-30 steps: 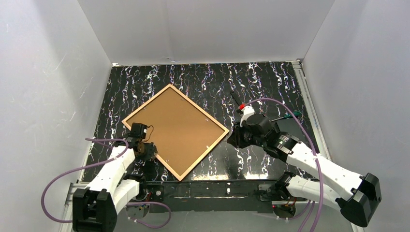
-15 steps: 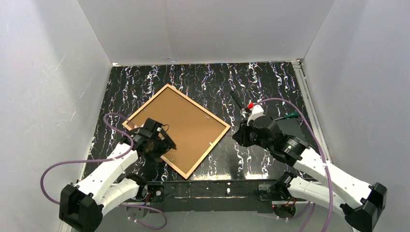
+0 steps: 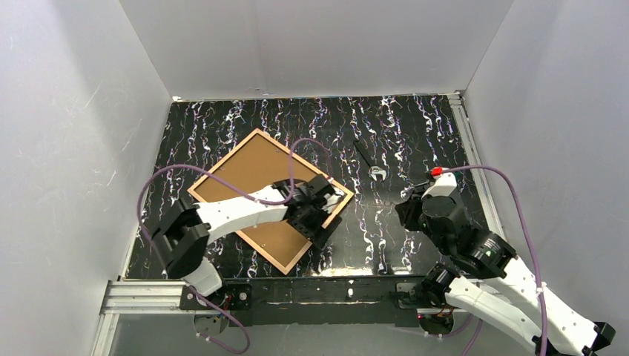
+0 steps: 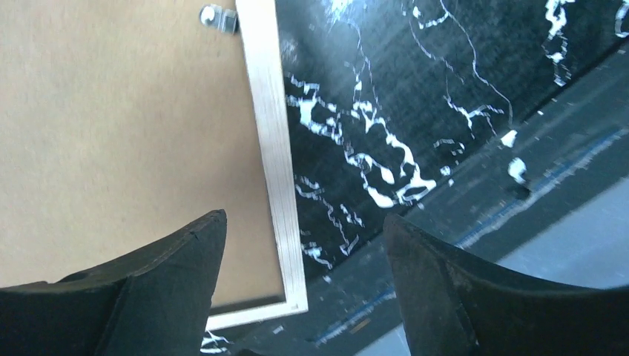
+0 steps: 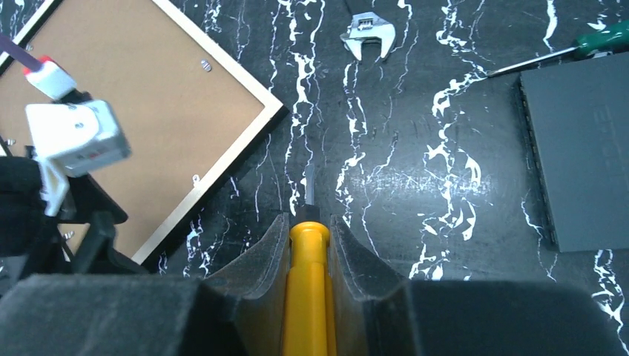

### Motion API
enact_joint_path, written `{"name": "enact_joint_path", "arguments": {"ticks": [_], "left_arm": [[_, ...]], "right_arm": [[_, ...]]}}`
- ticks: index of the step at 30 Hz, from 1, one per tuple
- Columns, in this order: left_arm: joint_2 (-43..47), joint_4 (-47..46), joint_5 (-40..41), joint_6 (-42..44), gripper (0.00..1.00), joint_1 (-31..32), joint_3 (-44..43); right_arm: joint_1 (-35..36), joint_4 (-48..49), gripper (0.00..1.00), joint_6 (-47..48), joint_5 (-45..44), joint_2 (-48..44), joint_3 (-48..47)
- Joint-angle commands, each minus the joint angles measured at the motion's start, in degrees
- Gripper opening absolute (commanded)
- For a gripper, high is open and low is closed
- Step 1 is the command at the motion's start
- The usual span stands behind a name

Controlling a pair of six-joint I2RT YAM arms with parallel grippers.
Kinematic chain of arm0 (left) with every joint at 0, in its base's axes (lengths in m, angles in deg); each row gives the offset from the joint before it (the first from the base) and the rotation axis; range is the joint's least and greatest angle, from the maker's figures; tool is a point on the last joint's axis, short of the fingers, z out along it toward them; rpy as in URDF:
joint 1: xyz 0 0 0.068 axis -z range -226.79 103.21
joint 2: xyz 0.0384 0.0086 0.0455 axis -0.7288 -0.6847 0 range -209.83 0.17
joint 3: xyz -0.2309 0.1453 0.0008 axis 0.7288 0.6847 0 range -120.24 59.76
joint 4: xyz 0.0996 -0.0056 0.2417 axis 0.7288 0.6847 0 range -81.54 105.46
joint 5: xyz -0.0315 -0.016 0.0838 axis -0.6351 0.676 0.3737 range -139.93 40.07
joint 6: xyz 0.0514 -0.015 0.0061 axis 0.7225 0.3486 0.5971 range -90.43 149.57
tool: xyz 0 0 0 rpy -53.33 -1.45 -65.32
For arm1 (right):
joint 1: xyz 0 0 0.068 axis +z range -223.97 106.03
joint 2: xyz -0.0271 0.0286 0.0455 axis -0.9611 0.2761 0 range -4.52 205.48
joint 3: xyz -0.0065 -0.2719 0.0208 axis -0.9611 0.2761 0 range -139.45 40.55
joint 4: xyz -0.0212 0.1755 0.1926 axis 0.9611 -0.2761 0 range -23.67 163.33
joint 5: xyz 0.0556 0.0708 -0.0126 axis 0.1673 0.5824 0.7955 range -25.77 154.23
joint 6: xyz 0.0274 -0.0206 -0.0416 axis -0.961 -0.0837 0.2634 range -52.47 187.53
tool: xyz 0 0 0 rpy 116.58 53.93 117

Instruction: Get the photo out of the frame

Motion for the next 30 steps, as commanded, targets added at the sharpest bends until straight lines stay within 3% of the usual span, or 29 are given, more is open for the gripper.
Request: {"name": "enact_joint_path", "arguments": {"ticks": [1,4,6,10,13,15,21,26,30], "left_arm": [[-5.9,5.8,13.4,5.0,0.72,5.0,-4.6],[-10.5,6.2,22.4,5.4,0.67,7.7,-6.7],[-13.5,6.2,27.3,5.7,0.55,9.9,-8.1],[-17.3,6.0,29.1,2.9,0.37,11.5,-10.3],[-20.6,7.7,29.2,-0.7,0.19,11.5,-12.7],[-22.2,9.8,31.4,-3.2,0.02,11.5,-14.3],[-25.0,13.5,37.1,-16.3,0.0,9.4,-19.9],[-30.0,17.6,36.5,-36.9,0.0,5.4,-30.1],[-32.6,20.6,44.9,-49.4,0.0,5.3,-36.5]], "right_arm": [[0.1,-3.1,0.01,-1.6,-3.9,-3.0,-2.4],[0.1,-4.1,0.01,-0.8,-4.5,-5.2,-2.6],[0.1,-5.1,0.01,-0.4,-5.3,-6.4,-2.5],[0.2,-3.9,0.01,-0.5,-4.0,-6.1,-1.4],[0.1,-3.9,0.01,-0.4,-3.4,-6.2,-1.3],[0.1,-4.0,0.01,-0.5,-3.6,-6.6,-1.2],[0.1,-3.5,0.01,-0.4,-3.5,-6.3,-1.0],[0.1,-3.5,0.01,-0.4,-3.4,-5.6,-0.9],[0.1,-4.2,0.01,-1.1,-3.5,-5.6,-1.4]]}}
